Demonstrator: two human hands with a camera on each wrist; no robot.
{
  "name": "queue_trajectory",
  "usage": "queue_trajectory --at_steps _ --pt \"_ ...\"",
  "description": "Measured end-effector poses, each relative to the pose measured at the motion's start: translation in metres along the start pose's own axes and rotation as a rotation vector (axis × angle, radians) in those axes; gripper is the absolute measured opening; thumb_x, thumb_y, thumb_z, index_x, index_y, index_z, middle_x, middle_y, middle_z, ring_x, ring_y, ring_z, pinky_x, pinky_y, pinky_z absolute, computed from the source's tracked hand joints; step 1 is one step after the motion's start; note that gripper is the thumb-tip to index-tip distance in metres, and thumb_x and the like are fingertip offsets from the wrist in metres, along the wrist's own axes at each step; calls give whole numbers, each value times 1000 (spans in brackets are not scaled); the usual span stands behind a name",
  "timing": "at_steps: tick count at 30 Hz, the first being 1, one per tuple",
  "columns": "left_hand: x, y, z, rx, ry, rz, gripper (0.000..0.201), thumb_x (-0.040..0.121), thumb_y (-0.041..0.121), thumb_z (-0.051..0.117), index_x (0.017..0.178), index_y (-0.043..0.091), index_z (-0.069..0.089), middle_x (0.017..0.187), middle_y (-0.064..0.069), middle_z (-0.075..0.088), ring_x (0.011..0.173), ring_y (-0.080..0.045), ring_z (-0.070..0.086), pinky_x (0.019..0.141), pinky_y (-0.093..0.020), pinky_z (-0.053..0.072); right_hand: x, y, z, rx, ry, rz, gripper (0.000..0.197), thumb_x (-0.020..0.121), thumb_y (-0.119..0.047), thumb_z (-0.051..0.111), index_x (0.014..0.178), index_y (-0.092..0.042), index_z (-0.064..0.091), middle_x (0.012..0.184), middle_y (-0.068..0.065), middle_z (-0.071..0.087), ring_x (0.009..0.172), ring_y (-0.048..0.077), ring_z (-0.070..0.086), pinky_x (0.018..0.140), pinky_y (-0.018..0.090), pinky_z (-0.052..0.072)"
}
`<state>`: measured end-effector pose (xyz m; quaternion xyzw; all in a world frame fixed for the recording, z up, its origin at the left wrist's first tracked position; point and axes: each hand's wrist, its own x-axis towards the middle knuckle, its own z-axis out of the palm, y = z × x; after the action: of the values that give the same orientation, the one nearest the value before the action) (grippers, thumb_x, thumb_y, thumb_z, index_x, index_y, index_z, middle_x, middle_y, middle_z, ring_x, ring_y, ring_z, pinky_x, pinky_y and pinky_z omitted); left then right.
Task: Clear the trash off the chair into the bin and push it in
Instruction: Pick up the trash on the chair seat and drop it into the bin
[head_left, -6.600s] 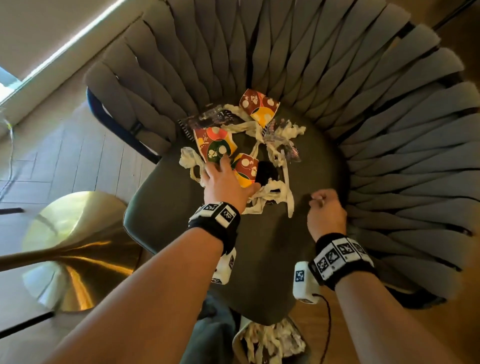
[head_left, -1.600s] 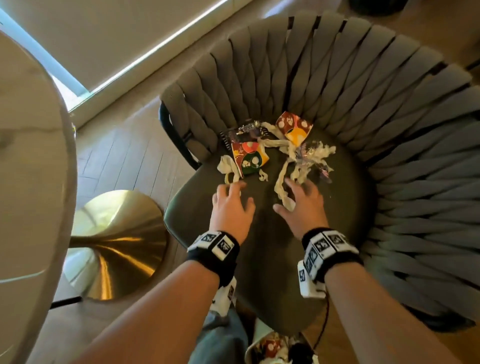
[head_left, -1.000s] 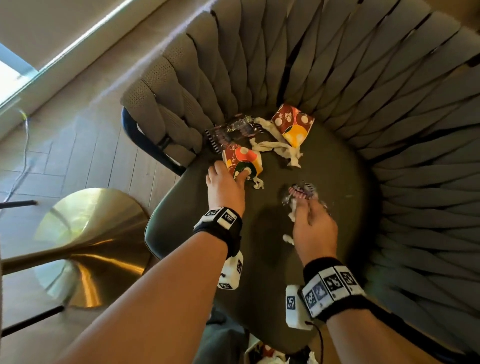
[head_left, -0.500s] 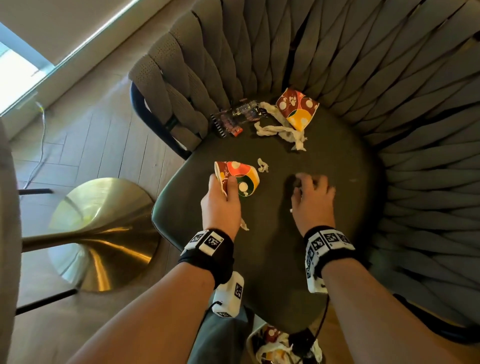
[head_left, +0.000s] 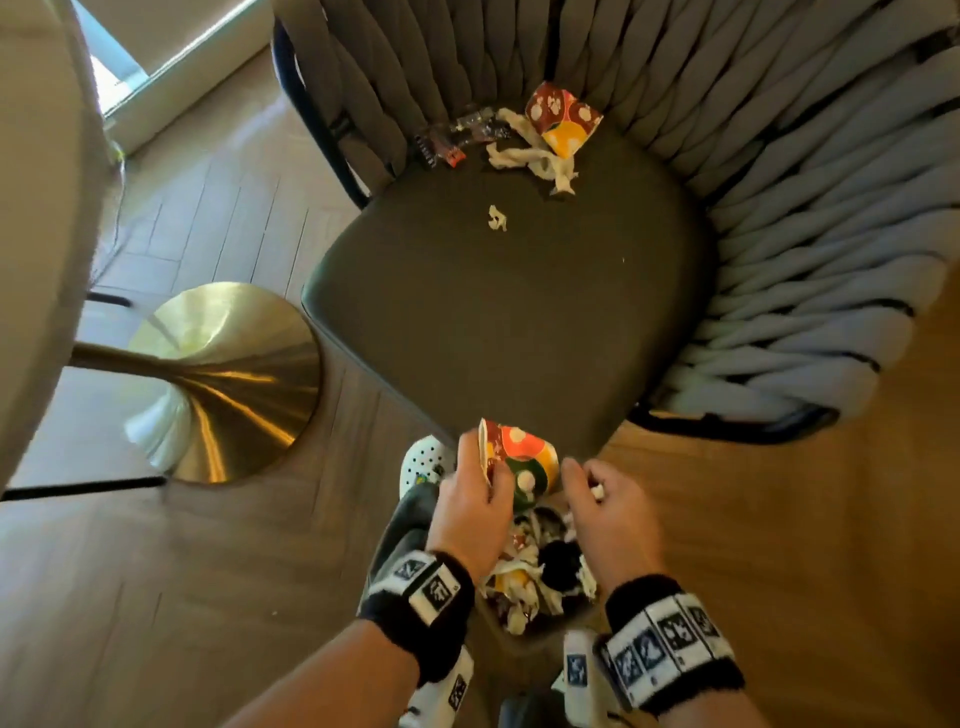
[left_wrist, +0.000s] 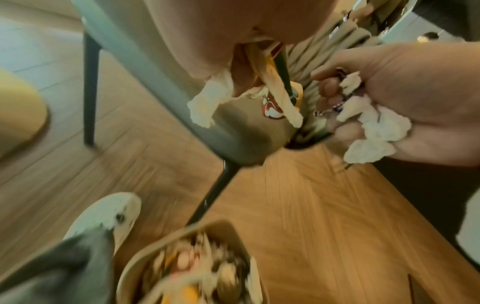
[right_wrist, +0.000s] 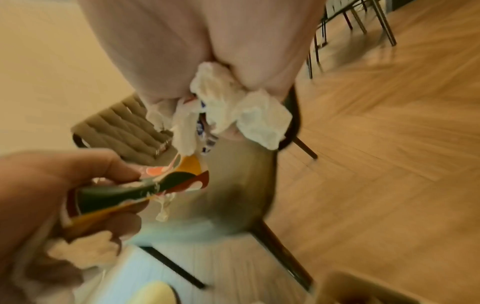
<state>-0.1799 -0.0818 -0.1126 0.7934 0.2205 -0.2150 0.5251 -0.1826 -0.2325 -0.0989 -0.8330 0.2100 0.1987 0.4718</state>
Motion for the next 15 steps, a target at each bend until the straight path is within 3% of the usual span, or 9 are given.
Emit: queue_trajectory --at_steps 3,7,10,12,15 --pt "-58 -62 37 32 -26 -102 4 100 31 49 103 32 50 85 1 73 71 -7 72 68 -36 62 -43 78 14 -78 12 19 40 100 -40 52 65 -20 54 62 0 57 57 16 53 54 34 46" --pt "-85 -145 92 53 -9 -301 7 99 33 47 105 30 51 93 2 72 80 -14 72 77 -43 61 -54 162 40 -204 -9 57 33 102 -41 47 78 -23 59 81 -12 57 74 4 54 66 17 36" --pt "-79 -189 126 73 73 -378 25 100 34 45 122 23 50 104 -8 71 91 -28 69 82 -40 55 -39 215 69 -250 -74 161 30 101 -46 47 94 -20 61 103 -4 55 97 15 55 81 27 41" --pt "-67 -207 140 19 120 -412 26 101 34 46 121 18 49 109 -10 68 95 -31 65 81 -37 48 -28 234 85 -217 -109 209 31 97 -53 49 99 -24 59 116 2 53 107 22 56 89 32 47" --pt "-47 -229 154 -1 116 -436 47 96 41 54 136 16 45 130 -12 58 122 -33 55 101 -45 44 -19 240 96 -157 -171 246 42 95 -59 48 121 -28 59 129 2 45 117 22 50 85 15 44"
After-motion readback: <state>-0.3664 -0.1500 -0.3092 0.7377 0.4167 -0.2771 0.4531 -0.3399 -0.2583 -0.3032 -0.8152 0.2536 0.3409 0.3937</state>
